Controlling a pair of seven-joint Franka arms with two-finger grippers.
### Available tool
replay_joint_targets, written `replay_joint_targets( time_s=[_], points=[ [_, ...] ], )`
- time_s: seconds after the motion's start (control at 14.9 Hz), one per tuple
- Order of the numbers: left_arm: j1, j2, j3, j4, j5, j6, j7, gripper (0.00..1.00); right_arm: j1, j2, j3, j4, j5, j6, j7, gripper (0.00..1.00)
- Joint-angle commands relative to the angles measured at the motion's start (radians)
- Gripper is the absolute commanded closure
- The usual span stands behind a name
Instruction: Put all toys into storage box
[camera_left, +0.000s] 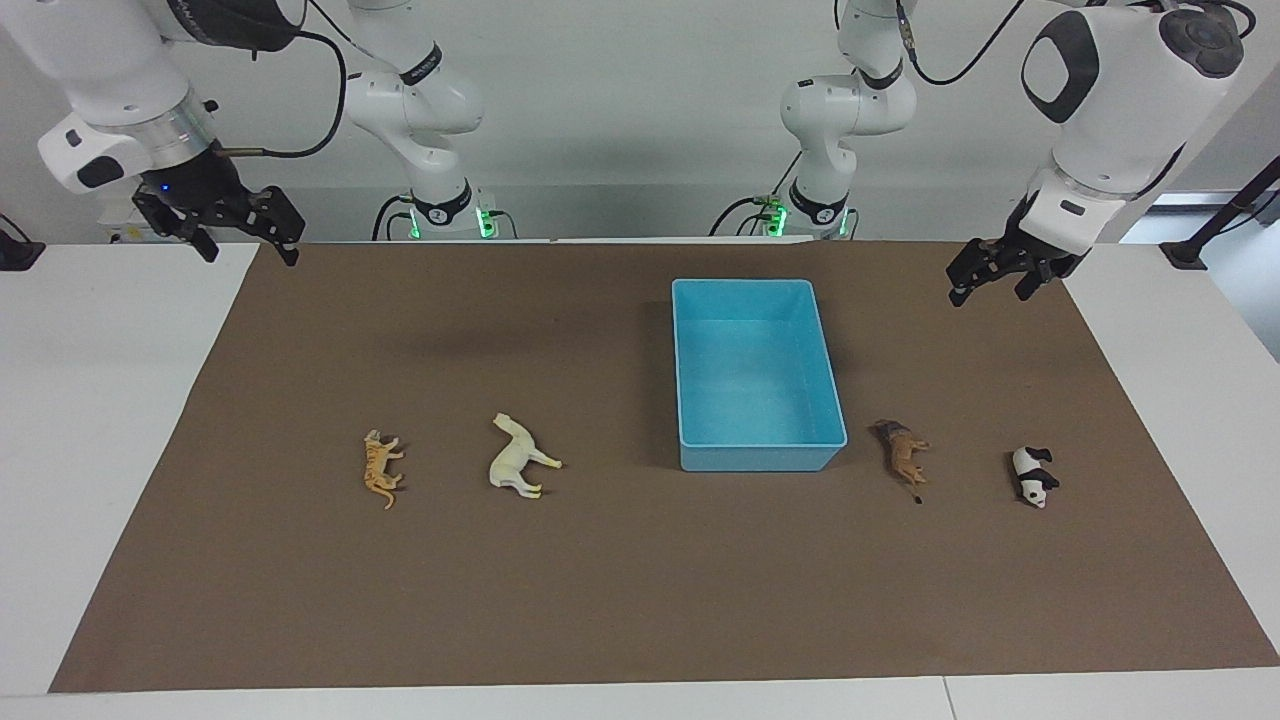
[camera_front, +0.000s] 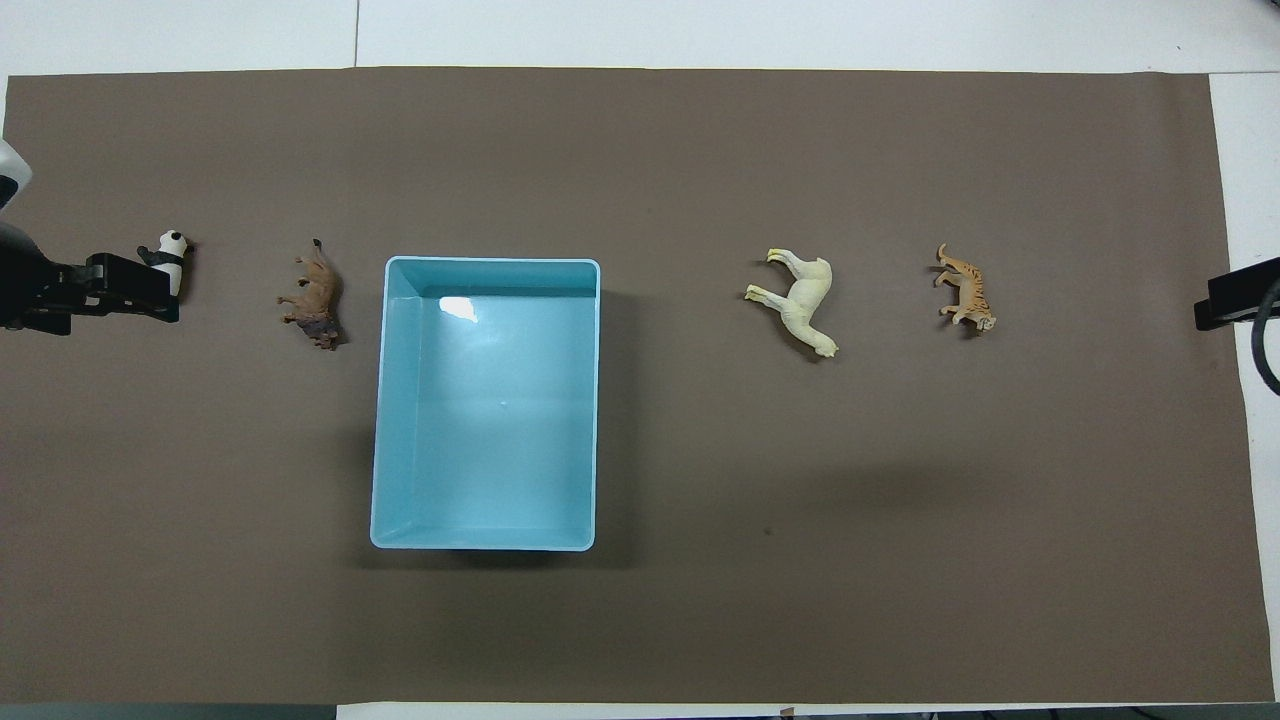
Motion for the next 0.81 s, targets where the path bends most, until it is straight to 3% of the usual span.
replay_joint_targets(
  time_s=[0.0,0.54,0.74],
  points=[
    [0.015,-0.026,-0.008,-0.028,0.004,0.02,0.012,0.0,-0.012,-0.02,0.013,-0.016,0.001,-0.024,0.008,0.0],
    [0.015,-0.026,-0.008,-0.031,0.004,0.021,0.012,0.0,-0.013,-0.023,0.011,-0.019,-0.001,-0.057,0.008,0.0],
    [0.021,-0.028,-0.008,-0.031,0.004,0.009,0.015,0.0,0.009,-0.031,0.016,-0.048,0.001,-0.015,0.008,0.0]
  ],
)
